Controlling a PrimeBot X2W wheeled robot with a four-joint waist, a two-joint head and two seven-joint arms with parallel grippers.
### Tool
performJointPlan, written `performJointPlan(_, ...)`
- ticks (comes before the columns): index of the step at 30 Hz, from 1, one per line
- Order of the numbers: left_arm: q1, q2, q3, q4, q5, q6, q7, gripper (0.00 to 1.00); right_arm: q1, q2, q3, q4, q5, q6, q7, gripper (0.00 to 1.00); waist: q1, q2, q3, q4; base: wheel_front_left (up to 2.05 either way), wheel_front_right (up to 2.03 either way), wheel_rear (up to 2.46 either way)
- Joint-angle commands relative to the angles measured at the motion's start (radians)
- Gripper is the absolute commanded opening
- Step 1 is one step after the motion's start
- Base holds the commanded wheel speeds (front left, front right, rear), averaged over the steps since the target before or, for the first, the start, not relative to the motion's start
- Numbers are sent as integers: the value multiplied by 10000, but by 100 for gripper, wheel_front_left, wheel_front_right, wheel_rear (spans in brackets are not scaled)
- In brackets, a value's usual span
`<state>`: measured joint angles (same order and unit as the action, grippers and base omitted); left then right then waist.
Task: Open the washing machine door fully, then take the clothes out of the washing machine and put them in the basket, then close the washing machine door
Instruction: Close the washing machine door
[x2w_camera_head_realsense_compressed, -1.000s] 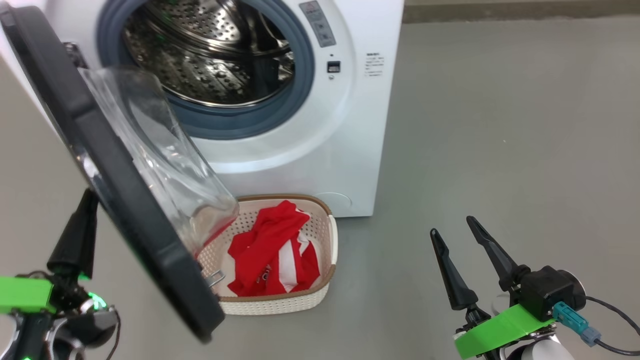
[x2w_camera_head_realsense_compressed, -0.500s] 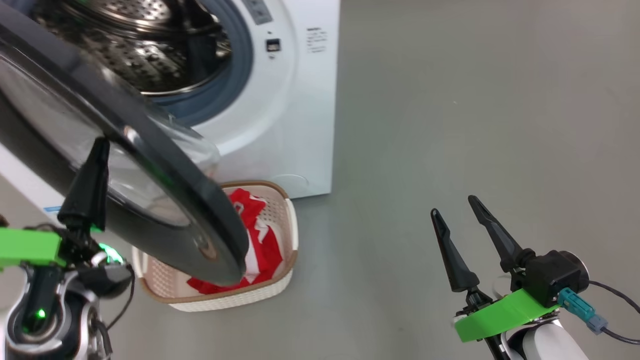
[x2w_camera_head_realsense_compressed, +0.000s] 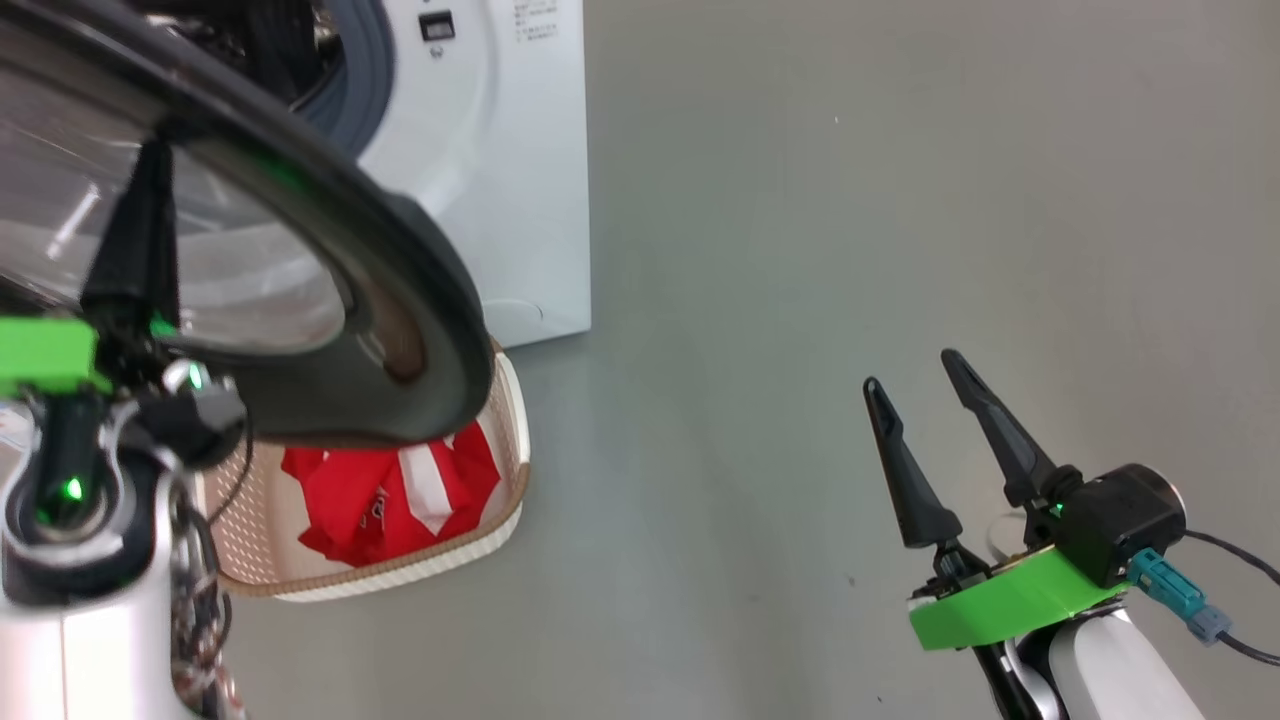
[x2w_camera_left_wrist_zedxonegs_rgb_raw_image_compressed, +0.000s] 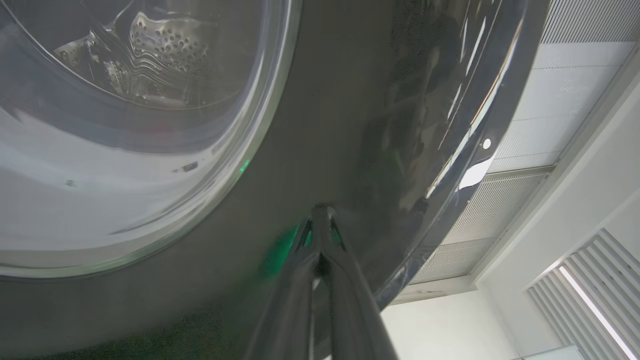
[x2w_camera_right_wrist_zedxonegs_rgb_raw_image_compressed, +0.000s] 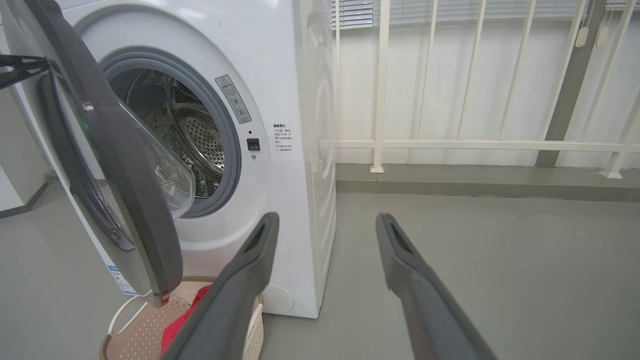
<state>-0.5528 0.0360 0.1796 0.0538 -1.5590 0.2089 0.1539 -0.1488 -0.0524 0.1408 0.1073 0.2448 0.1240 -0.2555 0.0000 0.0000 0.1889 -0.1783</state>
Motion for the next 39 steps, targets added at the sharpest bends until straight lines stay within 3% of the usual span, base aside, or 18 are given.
performJointPlan(1, -665, 272, 153, -25, 146, -154, -129, 0, -379, 22, 163, -322, -78, 67, -63, 100, 0, 0, 338, -137, 0, 0, 0)
performJointPlan(10, -2529, 223, -43, 1706, 65, -665, -503, 0, -688, 22, 234, -411, -187, 67, -63, 100, 0, 0, 943, -45, 0, 0, 0)
performJointPlan(14, -3396, 262, -172, 2649, 88, -1207, -486, 0, -838, 22, 339, -418, -207, 67, -63, 100, 0, 0, 1089, -43, 0, 0, 0)
performJointPlan(24, -3638, 310, -156, 3942, 41, -2120, -492, 0, -828, 22, 337, -322, -239, 67, -63, 100, 0, 0, 796, 217, 0, 0, 0)
performJointPlan(25, -3514, 307, -137, 3967, 14, -2209, -474, 5, -811, 22, 361, -288, -227, 67, -63, 100, 0, 0, 689, 253, 0, 0, 0)
performJointPlan(27, -3168, 330, -98, 3946, 82, -2400, -550, 47, -763, 22, 408, -215, -195, 67, -63, 100, 0, 0, 431, 323, 0, 0, 0)
performJointPlan(28, -2958, 350, -93, 3905, 126, -2484, -567, 100, -735, 22, 434, -174, -177, 67, -63, 100, 0, 0, 285, 351, 0, 0, 0)
performJointPlan(34, -1574, 661, -253, 3346, 709, -2803, -627, 100, -543, 22, 526, -15, -75, 67, -63, 100, 0, 0, -481, 480, 0, 0, 0)
performJointPlan(39, 185, 1744, -1214, 2534, 3845, -3131, -2290, 100, -223, 22, 481, 198, 68, 67, -63, 100, 0, 0, -1179, 655, 0, 0, 0)
